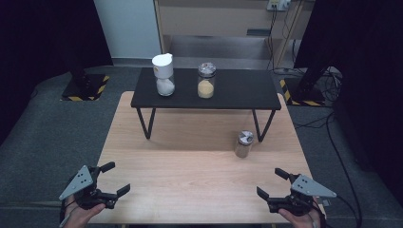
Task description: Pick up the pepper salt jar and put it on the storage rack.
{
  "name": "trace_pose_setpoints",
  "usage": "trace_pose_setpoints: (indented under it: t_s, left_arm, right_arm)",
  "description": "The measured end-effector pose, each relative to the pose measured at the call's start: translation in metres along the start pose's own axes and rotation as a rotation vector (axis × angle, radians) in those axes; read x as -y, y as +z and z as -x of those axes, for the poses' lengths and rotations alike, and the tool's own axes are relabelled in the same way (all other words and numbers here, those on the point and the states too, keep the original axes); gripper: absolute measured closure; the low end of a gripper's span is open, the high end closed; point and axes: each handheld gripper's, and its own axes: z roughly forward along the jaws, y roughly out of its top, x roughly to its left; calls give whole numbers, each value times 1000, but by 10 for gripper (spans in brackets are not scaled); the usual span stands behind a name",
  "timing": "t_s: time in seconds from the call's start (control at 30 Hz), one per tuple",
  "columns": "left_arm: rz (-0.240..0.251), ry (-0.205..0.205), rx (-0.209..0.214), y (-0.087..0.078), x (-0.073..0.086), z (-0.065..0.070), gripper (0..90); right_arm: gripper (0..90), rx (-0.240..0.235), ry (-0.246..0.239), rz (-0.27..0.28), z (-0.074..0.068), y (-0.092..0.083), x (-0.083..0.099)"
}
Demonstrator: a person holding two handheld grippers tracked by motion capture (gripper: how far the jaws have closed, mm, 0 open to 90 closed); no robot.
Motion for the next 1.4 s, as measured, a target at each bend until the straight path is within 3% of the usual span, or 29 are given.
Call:
trace_pose_setpoints:
  t_s: [0.47, 0.97, 1.4]
  left_arm:
    - [0, -3, -5, -1, 0, 0, 0]
    - [-3, -3, -5, -1, -1, 1, 0]
    - [-4, -3, -5, -1, -1, 1, 0]
  right_arm:
    - [45, 30, 24, 32, -1, -9, -4]
    - [23, 39, -12, 27, 0, -11, -28]
    - [24, 46, -4, 31, 7, -7, -46]
